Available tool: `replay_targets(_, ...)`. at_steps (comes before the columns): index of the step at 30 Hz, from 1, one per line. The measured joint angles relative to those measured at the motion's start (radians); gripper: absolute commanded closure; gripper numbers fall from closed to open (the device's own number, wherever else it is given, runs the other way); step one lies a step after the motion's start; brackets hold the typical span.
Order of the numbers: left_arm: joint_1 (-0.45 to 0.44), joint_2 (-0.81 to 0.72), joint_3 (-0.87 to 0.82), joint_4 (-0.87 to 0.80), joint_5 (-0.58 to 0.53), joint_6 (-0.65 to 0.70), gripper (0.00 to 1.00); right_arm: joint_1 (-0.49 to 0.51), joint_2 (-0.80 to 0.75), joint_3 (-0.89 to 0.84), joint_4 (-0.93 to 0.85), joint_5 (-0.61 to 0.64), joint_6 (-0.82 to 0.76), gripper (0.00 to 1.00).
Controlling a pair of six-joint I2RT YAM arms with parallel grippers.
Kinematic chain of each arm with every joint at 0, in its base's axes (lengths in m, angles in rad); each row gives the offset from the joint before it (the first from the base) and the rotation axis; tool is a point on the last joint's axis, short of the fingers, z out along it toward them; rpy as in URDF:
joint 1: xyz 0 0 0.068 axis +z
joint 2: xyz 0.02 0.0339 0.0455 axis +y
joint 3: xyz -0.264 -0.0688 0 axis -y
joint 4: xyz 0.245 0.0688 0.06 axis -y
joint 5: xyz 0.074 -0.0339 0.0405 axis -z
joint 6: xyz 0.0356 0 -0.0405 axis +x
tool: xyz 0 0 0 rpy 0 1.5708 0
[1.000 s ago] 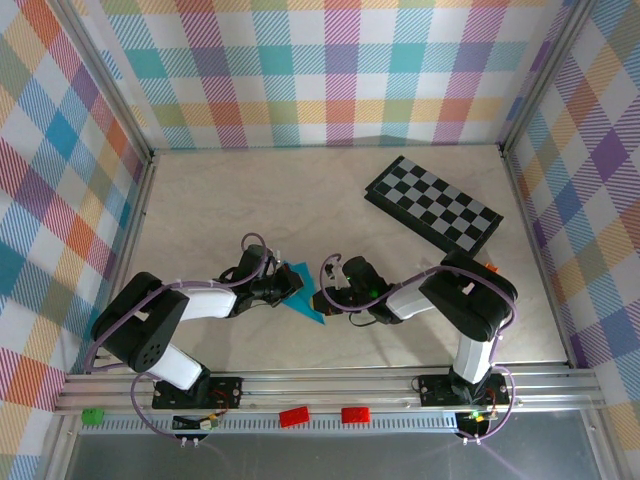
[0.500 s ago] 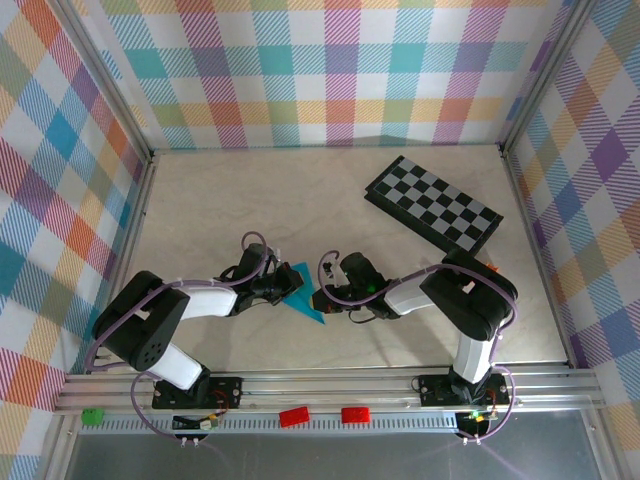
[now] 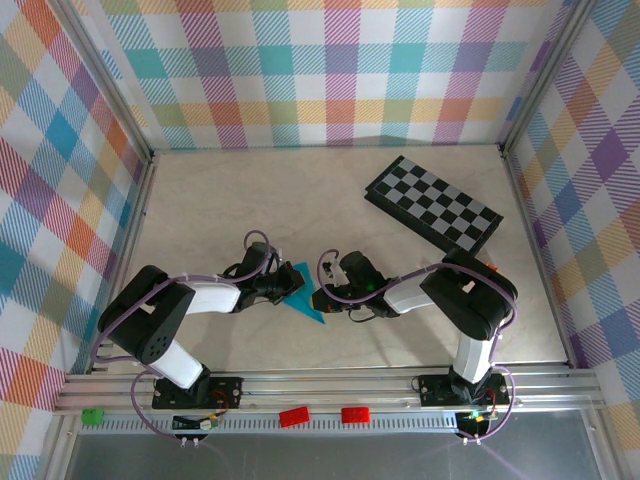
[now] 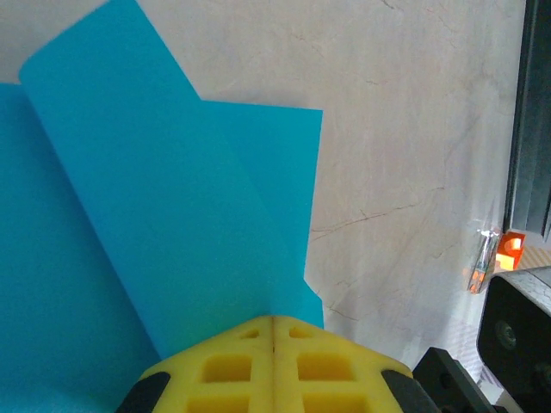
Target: Fold a paper plane with a square sheet of paper (pick it up from the middle)
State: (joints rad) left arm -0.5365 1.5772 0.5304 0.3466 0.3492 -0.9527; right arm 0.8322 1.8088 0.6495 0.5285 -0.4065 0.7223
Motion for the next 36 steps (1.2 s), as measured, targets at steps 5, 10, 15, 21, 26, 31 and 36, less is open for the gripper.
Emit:
replay_targets(5,0.000,0.000,0.006,-0.019,-0.004,0.000,1.00,-0.002,0.002,0.006,-0.011,-0.008,0.000,0.95)
replay_targets(10,0.000,0.000,0.011,-0.035,-0.014,0.000,1.00,-0.005,0.004,0.009,-0.016,-0.015,0.000,0.95)
replay_targets(15,0.000,0.000,0.012,-0.042,-0.020,0.000,1.00,-0.008,0.006,0.014,-0.024,-0.025,0.003,0.94)
replay_targets(21,0.000,0.000,0.016,-0.074,-0.037,0.002,1.00,-0.009,0.006,0.018,-0.032,-0.029,0.004,0.91)
replay_targets(26,0.000,0.010,0.025,-0.085,-0.043,0.004,1.00,-0.011,0.006,0.023,-0.039,-0.037,0.010,0.88)
replay_targets(31,0.000,0.020,0.032,-0.080,-0.038,0.004,1.00,-0.011,0.000,0.028,-0.052,-0.041,0.024,0.82)
replay_targets(36,0.000,0.025,0.037,-0.081,-0.036,0.008,1.00,-0.008,-0.029,0.030,-0.108,-0.040,0.026,0.82)
